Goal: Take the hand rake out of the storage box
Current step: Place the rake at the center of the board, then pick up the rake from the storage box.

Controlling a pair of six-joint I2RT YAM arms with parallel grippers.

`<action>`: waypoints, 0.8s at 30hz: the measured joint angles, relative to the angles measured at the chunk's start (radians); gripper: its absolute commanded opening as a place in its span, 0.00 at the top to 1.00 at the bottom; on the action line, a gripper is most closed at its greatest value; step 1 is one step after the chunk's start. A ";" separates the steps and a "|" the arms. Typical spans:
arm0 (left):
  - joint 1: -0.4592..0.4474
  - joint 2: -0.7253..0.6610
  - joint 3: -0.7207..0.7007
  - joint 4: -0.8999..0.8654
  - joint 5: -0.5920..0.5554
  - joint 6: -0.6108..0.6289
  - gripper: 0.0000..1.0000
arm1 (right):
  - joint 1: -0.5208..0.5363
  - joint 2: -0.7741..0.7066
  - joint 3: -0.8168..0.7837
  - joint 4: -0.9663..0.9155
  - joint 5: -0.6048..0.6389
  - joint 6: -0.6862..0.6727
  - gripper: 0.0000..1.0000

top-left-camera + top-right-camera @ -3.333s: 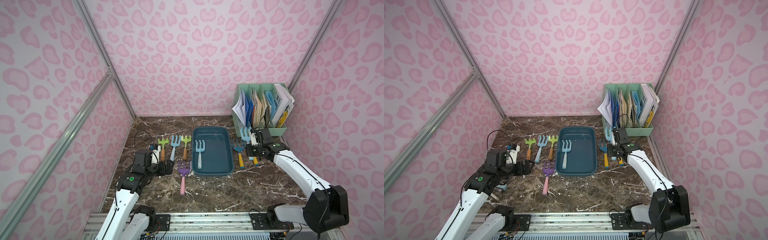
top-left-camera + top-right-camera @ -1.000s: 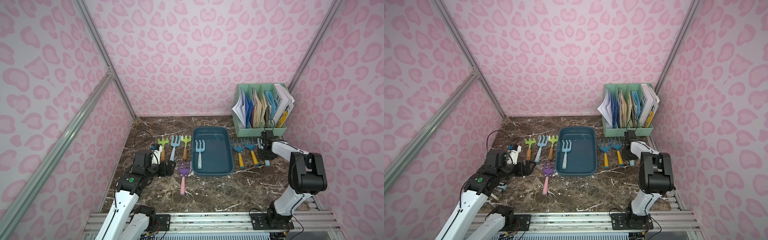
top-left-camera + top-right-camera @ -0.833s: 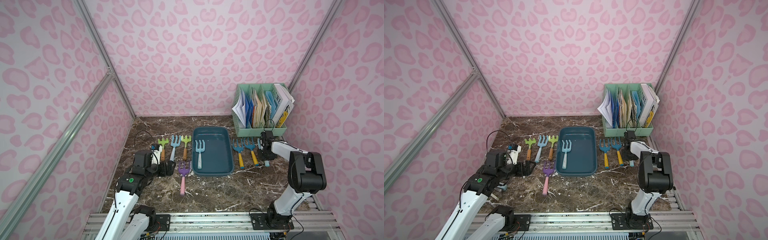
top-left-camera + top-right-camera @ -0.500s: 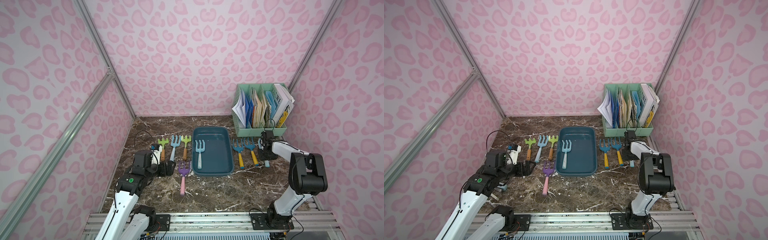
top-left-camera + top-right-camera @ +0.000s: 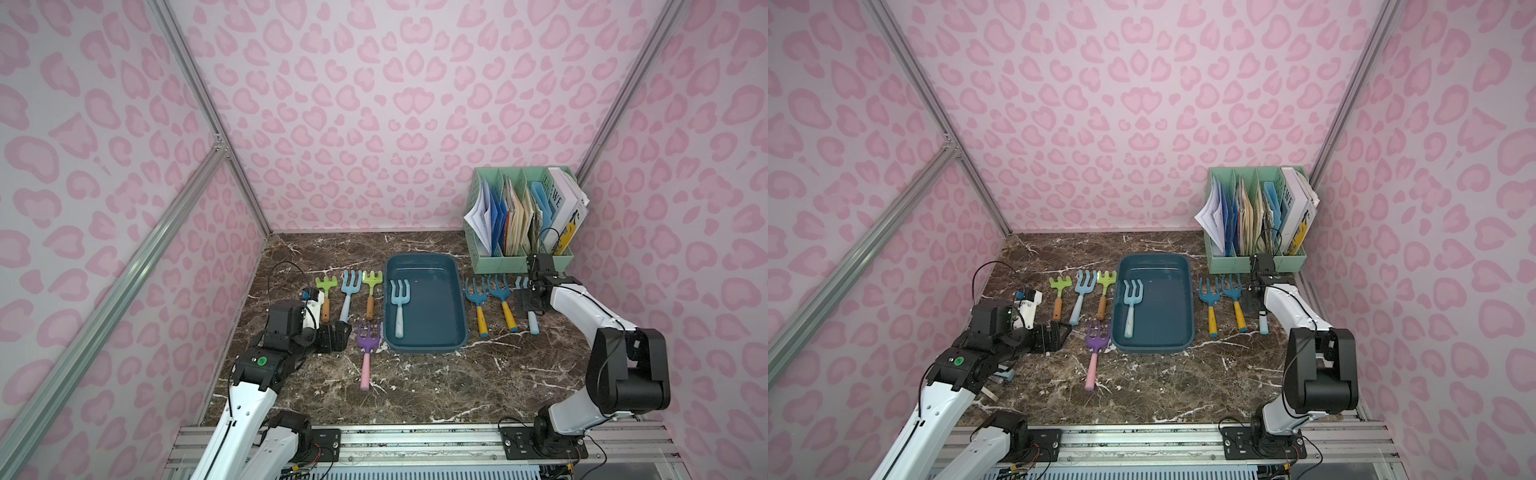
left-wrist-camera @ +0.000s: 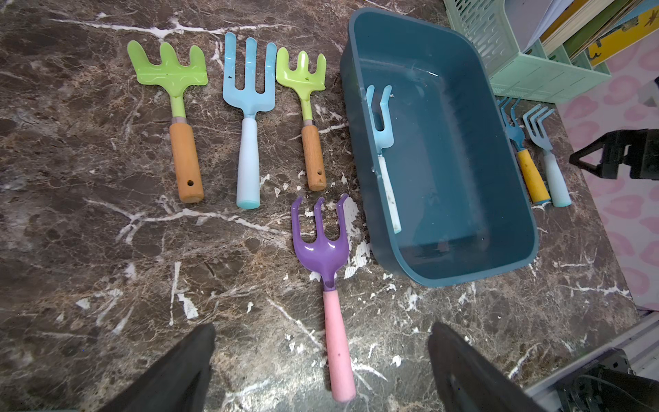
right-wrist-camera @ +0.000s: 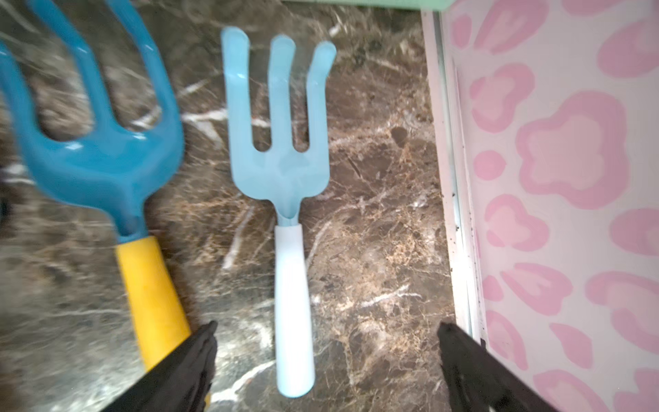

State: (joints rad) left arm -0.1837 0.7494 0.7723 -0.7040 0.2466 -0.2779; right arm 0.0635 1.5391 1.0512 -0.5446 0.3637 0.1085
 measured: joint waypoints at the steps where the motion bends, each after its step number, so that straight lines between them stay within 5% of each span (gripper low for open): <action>1: -0.001 -0.002 0.000 0.000 -0.002 0.000 0.03 | 0.021 -0.013 0.009 -0.008 -0.019 0.017 0.01; 9: -0.001 -0.016 0.000 0.000 -0.021 0.001 0.03 | 0.147 -0.119 0.026 -0.026 -0.222 0.136 0.01; 19: 0.000 -0.038 0.000 -0.002 -0.048 0.001 0.03 | 0.387 -0.182 0.078 0.032 -0.341 0.223 0.26; 24: 0.000 -0.040 0.000 -0.003 -0.062 0.001 0.03 | 0.558 -0.086 0.109 0.071 -0.312 0.265 0.19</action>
State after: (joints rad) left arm -0.1837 0.7090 0.7723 -0.7074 0.1848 -0.2771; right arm 0.6216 1.4528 1.1606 -0.4732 0.0513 0.3737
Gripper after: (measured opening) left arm 0.967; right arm 0.787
